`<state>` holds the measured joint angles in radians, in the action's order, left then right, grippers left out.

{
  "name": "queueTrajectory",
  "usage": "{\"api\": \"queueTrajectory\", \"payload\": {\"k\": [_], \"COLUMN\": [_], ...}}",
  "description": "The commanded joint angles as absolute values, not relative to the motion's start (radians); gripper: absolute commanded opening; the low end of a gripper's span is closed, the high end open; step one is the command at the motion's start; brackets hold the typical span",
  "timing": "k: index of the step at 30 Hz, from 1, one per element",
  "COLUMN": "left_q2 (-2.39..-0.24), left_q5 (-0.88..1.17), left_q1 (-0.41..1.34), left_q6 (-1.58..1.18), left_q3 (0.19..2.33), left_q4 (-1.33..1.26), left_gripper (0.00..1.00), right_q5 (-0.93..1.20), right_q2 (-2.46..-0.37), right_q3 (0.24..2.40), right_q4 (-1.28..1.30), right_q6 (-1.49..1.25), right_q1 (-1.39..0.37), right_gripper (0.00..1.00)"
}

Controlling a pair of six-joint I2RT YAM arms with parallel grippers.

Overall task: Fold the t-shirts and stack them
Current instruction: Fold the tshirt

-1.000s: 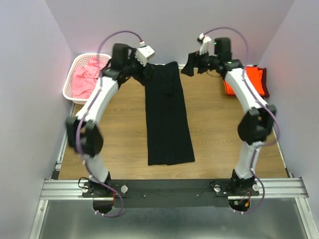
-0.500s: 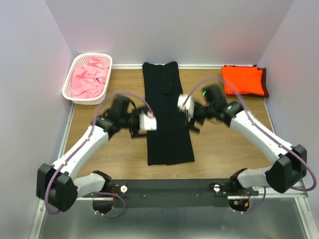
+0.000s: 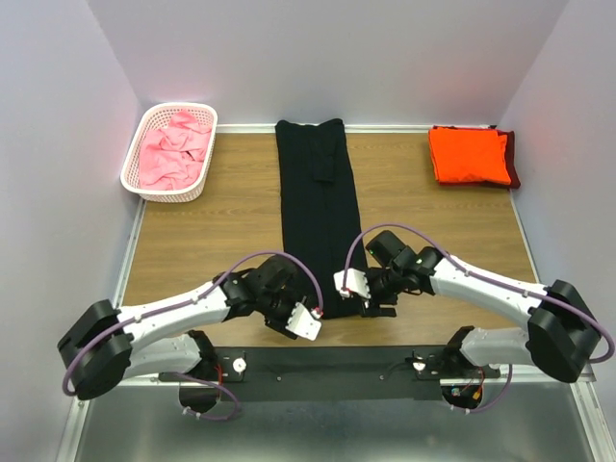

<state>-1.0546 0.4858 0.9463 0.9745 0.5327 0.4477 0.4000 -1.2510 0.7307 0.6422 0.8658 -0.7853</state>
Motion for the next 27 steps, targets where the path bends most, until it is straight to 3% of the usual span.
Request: {"api": "queueTrajectory", "payload": {"k": [1, 4, 12, 16, 19, 23, 24, 26, 27], "left_q2": [-1.133, -1.192, -1.235, -1.232, -1.256, -1.290, -1.295, -1.310, -1.313], "left_q5": [0.417, 0.388, 0.308, 0.295, 0.288, 0.278, 0.276, 0.273, 0.272], "left_q1": [0.963, 0.971, 0.971, 0.971, 0.971, 0.974, 0.977, 0.985, 0.986], "left_q6": [0.927, 0.907, 0.890, 0.896, 0.900, 0.907, 0.907, 0.905, 0.905], "left_q3": [0.551, 0.558, 0.552, 0.555, 0.568, 0.581, 0.581, 0.587, 0.588], "left_q4": [0.381, 0.382, 0.359, 0.365, 0.377, 0.383, 0.380, 0.380, 0.380], "left_gripper": [0.61, 0.54, 0.56, 0.60, 0.62, 0.56, 0.54, 0.49, 0.39], "right_q5": [0.350, 0.342, 0.325, 0.311, 0.299, 0.290, 0.288, 0.281, 0.281], "right_q2": [-1.285, -1.285, -1.310, -1.324, -1.345, -1.359, -1.362, -1.373, -1.373], "right_q3": [0.671, 0.649, 0.614, 0.589, 0.572, 0.563, 0.563, 0.566, 0.566], "right_q4": [0.554, 0.542, 0.505, 0.480, 0.469, 0.456, 0.454, 0.456, 0.456], "right_q6": [0.894, 0.917, 0.925, 0.934, 0.946, 0.939, 0.934, 0.924, 0.920], "right_q1": [-0.802, -0.808, -0.825, -0.839, -0.845, -0.853, -0.854, -0.857, -0.856], "right_gripper": [0.77, 0.73, 0.73, 0.67, 0.57, 0.45, 0.35, 0.25, 0.14]}}
